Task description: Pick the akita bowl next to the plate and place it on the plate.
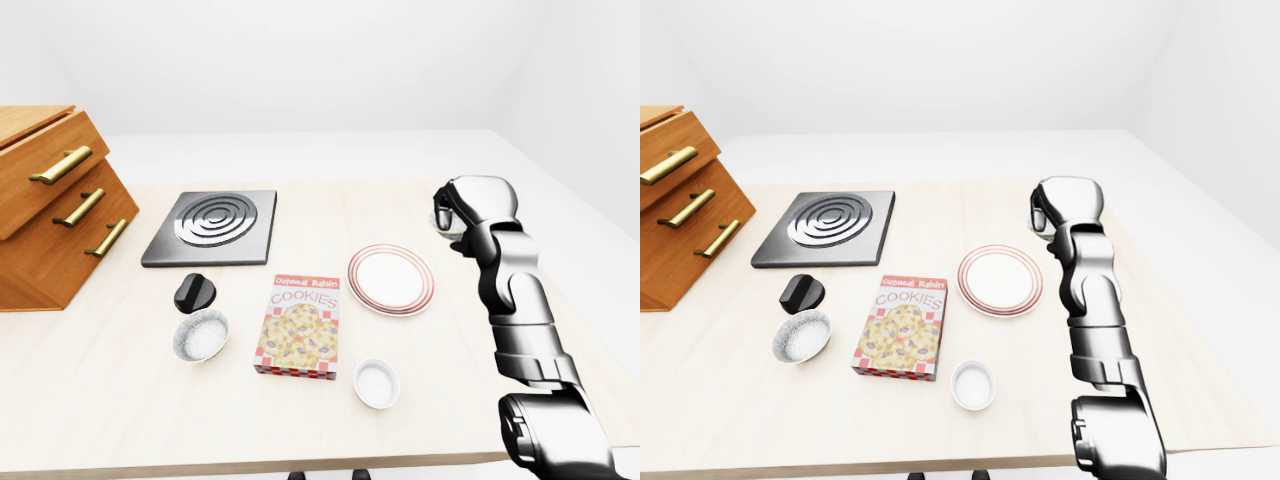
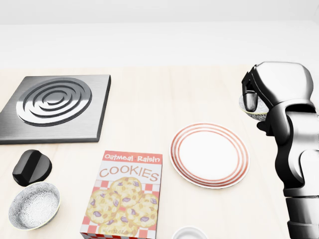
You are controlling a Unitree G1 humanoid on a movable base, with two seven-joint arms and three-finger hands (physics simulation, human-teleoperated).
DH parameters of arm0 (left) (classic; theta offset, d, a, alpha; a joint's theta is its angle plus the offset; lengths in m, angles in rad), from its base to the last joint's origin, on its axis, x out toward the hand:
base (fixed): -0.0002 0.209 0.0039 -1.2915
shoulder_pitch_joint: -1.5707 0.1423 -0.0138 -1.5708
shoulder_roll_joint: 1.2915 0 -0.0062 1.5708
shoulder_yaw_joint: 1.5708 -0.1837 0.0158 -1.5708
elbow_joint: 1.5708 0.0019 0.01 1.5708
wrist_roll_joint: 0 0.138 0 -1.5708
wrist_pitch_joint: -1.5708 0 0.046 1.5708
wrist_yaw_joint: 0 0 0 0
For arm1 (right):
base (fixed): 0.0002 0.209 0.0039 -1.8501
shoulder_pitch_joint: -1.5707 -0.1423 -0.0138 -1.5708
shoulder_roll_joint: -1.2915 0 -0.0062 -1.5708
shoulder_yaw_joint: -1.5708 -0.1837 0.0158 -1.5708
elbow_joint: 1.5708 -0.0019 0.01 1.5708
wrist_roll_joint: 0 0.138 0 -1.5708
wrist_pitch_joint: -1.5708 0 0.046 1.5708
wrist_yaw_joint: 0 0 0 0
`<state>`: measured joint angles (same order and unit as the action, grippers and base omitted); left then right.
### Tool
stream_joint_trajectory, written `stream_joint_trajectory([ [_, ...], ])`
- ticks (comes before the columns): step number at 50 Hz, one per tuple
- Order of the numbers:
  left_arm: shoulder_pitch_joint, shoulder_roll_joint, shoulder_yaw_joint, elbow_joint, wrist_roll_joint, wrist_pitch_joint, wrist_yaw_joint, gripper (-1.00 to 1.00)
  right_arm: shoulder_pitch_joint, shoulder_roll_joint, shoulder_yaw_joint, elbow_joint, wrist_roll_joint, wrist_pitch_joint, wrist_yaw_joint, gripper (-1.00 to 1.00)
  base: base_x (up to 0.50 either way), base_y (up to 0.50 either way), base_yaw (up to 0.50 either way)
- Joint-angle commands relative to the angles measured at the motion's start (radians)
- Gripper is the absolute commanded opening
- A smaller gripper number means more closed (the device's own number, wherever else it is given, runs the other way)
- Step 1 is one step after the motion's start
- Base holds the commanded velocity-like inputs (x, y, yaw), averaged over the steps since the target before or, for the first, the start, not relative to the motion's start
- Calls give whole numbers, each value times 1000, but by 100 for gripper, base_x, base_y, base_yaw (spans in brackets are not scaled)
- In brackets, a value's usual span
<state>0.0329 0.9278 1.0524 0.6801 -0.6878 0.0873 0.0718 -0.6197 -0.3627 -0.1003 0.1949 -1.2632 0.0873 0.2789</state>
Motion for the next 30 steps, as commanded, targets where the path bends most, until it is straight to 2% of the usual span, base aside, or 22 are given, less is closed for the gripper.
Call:
stream_joint_trajectory([
  [1, -1, 1, -3, 11, -1, 0, -4, 100, -7, 48, 27, 66, -11, 0, -103, -100, 0, 0, 0],
  [30, -2, 1, -2, 6, 0, 0, -2, 100, -21, 169, 103, 266, 72, 0, -317, -100, 0, 0, 0],
])
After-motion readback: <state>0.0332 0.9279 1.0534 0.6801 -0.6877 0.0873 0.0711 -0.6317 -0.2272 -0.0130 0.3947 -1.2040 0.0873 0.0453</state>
